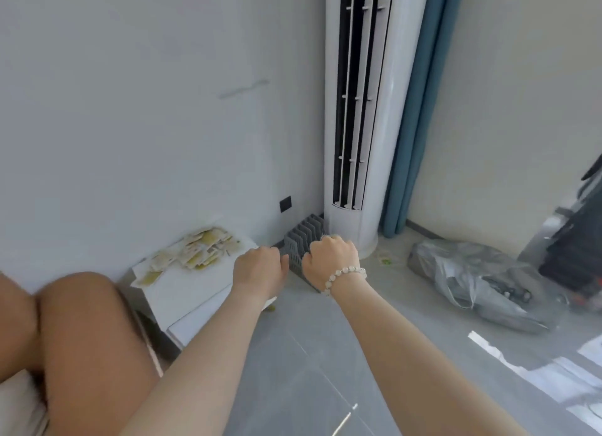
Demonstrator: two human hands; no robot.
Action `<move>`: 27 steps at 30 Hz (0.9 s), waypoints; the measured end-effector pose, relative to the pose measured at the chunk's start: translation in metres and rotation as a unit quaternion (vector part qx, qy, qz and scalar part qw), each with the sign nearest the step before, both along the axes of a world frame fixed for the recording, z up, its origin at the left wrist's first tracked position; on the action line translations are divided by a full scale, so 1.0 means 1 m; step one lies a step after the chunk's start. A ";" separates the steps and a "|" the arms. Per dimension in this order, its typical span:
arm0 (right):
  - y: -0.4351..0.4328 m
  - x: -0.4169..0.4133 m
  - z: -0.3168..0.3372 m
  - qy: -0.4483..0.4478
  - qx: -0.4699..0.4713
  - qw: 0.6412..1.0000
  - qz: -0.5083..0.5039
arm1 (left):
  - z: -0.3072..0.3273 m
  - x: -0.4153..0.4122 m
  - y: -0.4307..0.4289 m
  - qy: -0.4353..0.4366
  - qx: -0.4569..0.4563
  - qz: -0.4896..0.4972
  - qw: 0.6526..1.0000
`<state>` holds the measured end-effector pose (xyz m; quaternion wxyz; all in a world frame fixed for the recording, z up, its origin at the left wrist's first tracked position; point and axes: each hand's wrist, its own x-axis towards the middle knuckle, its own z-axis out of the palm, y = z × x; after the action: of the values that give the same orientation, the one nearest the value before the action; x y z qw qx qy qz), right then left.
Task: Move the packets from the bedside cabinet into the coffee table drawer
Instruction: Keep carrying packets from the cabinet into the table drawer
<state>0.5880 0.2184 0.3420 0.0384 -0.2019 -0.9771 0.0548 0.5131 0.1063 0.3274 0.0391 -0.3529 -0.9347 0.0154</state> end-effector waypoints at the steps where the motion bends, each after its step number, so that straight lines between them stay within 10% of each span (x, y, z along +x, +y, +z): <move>1: -0.001 -0.009 -0.001 -0.002 -0.001 1.000 0.014 | -0.001 -0.006 -0.002 0.002 -0.003 0.014 1.000; 27: -0.111 -0.229 -0.042 -0.055 -0.013 0.973 0.223 | -0.027 -0.182 -0.148 -0.010 -0.016 0.265 0.964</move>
<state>0.3587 0.1071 0.2999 -0.0309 0.0183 -0.9973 0.0634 0.3316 -0.0416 0.3004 0.0183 -0.0929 -0.9949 0.0362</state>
